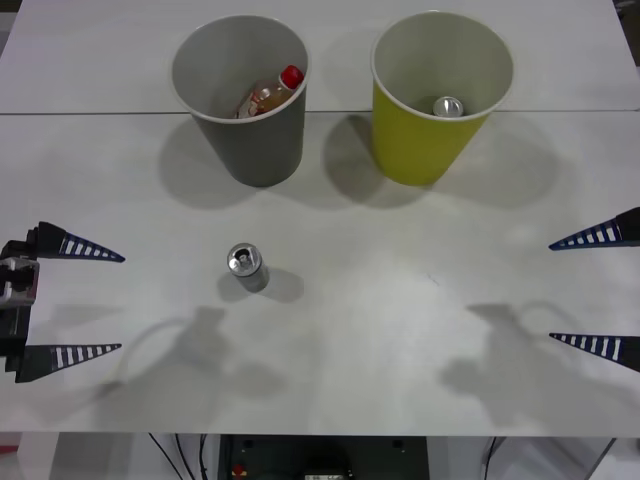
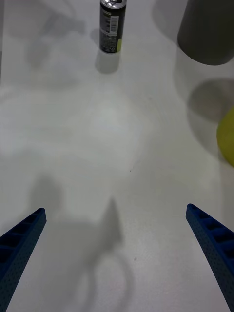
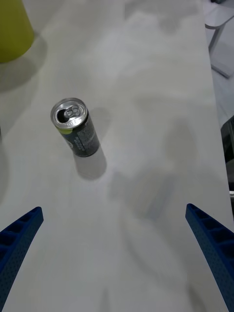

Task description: Put the can into the green bin and the plastic bottle into the gray bin

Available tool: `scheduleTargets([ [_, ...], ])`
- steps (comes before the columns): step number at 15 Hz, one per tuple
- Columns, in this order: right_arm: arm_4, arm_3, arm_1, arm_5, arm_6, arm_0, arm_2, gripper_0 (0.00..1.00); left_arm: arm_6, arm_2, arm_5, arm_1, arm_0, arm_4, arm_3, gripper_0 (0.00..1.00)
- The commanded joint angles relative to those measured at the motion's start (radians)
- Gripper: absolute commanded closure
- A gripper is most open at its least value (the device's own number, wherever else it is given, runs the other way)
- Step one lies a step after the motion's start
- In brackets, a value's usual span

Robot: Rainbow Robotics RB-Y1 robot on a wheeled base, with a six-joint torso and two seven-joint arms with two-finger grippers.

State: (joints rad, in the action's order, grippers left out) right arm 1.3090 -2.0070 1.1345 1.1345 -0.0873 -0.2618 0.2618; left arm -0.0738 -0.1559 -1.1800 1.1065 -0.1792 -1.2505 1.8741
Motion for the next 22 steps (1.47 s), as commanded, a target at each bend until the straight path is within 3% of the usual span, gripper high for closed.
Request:
scheduleTargets([
  [1, 0.0, 0.0, 0.0, 0.0, 0.0, 0.0, 0.0, 0.0, -0.021, 0.088, -0.001, -0.028, 0.084, 0.085, -0.128, 0.0],
  [4, 0.0, 0.0, 0.0, 0.0, 0.0, 0.0, 0.0, 0.0, -0.055, 0.139, 0.0, -0.066, 0.132, 0.126, -0.213, 0.0],
  [16, 0.0, 0.0, 0.0, 0.0, 0.0, 0.0, 0.0, 0.0, -0.468, 0.334, 0.065, -0.281, 0.282, 0.347, -0.61, 0.0],
  [22, 0.0, 0.0, 0.0, 0.0, 0.0, 0.0, 0.0, 0.0, -0.524, 0.355, 0.083, -0.376, 0.303, 0.381, -0.685, 0.0],
])
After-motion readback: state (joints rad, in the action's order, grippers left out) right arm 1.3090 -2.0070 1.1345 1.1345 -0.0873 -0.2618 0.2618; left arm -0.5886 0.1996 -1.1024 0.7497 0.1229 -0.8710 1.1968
